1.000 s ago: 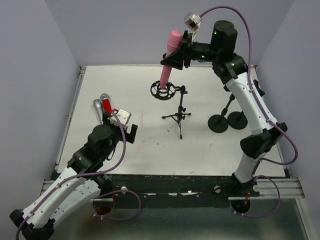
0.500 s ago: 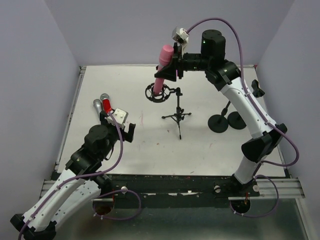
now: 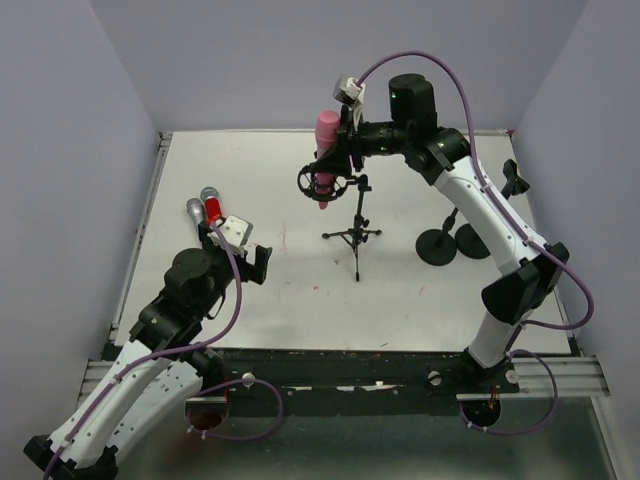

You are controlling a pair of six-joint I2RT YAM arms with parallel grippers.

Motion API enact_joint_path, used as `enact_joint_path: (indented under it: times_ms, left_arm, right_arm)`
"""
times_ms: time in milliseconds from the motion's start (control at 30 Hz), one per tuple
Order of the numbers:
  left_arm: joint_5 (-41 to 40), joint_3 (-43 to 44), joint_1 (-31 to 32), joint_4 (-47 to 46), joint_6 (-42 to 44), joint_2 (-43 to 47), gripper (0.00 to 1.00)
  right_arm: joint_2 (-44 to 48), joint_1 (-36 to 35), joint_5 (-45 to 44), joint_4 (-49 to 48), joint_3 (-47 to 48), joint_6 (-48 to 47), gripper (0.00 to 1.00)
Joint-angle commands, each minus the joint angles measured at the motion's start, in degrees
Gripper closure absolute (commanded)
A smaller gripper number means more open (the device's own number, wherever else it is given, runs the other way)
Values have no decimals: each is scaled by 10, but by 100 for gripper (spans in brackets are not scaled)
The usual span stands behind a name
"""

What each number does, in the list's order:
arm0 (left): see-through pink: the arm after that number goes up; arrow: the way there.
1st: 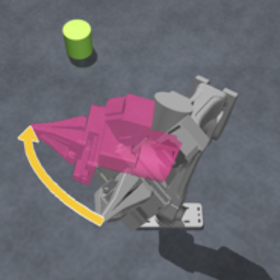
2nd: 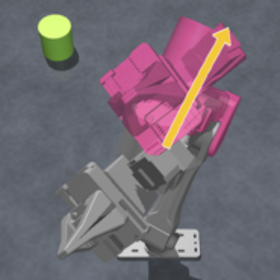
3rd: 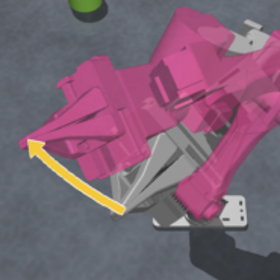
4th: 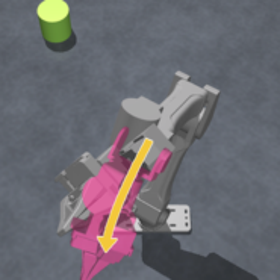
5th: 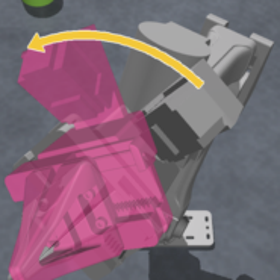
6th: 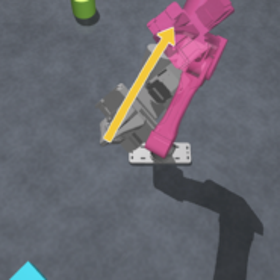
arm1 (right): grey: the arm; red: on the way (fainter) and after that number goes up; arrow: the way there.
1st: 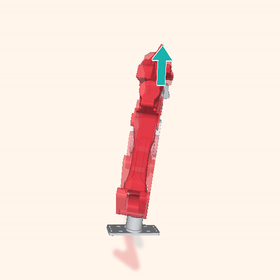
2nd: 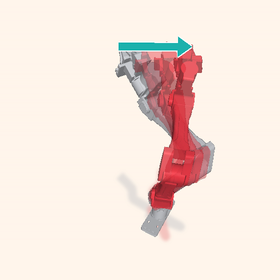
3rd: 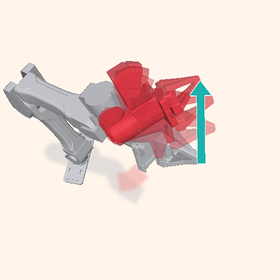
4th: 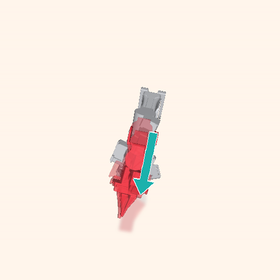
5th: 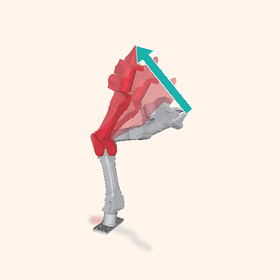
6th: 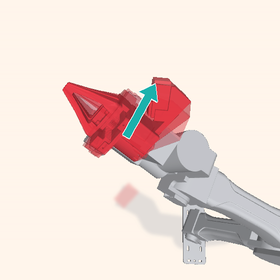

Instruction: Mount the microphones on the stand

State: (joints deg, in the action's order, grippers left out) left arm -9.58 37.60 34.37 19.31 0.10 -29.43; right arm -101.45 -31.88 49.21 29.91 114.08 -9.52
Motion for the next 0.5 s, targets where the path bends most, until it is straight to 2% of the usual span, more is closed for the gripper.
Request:
enact_joint_path:
  times_ms: [0, 33, 100, 133, 233, 333, 467]
  left_arm:
    - [26, 7, -8, -16, -15, 5, 3]
    - [27, 7, -9, -16, -16, 5, 3]
    - [32, 7, -10, -16, -17, 3, 3]
    - [34, 8, -11, -16, -17, 1, 3]
    - [40, 9, -13, -16, -19, -1, 3]
    - [48, 10, -17, -16, -21, 2, 3]
    - [64, 9, -19, -18, -25, 4, 3]
  right_arm:
    - [8, -4, 10, 2, -43, -3, 69]
    - [10, -6, 10, 2, -48, -6, 63]
    - [13, -6, 8, 7, -53, -12, 37]
    - [16, -6, 8, 9, -51, -14, 28]
    - [22, -6, -10, 25, -38, -25, 9]
    - [31, -6, -32, 39, -32, -39, 0]
    - [49, -1, -38, 61, -39, -66, 0]
